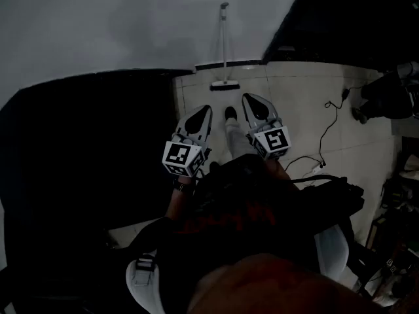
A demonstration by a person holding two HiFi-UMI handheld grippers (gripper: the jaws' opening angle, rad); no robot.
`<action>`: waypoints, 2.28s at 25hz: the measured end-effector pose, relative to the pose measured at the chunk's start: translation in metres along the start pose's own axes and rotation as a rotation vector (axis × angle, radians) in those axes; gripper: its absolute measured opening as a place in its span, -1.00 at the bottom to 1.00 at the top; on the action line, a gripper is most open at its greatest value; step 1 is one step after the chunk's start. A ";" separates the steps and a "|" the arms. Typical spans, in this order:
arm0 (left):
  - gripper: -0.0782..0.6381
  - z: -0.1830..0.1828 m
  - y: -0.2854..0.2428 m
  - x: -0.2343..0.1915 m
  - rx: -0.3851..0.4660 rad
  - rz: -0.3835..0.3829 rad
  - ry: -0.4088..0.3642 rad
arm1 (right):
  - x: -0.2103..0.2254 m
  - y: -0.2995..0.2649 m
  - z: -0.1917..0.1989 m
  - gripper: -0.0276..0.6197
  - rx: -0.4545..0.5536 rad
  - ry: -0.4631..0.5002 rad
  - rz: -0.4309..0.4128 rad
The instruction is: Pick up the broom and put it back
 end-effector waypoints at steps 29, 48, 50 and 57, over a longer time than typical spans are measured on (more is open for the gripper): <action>-0.76 0.067 -0.160 -0.189 -0.239 -0.235 0.223 | 0.373 -0.469 0.195 -0.41 -0.655 -0.030 0.235; -0.58 -0.070 -0.216 -0.188 0.021 -0.024 0.091 | 0.169 -0.262 -0.091 -0.64 -0.158 0.172 0.023; -0.58 -0.082 -0.221 -0.192 0.062 -0.026 0.098 | 0.160 -0.263 -0.126 -0.64 -0.077 0.189 -0.027; -0.69 -0.108 -0.232 -0.199 0.108 -0.002 0.059 | 0.149 -0.248 -0.169 -0.64 -0.010 0.194 -0.087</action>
Point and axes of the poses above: the fingertips, and each gripper's own axes: y backward along the fingers, x to its right, z out of its underside, the point moved 3 cm from there along y, backward along the fingers, and after that the axes turned 12 degrees about -y, right-handed, at the moved point
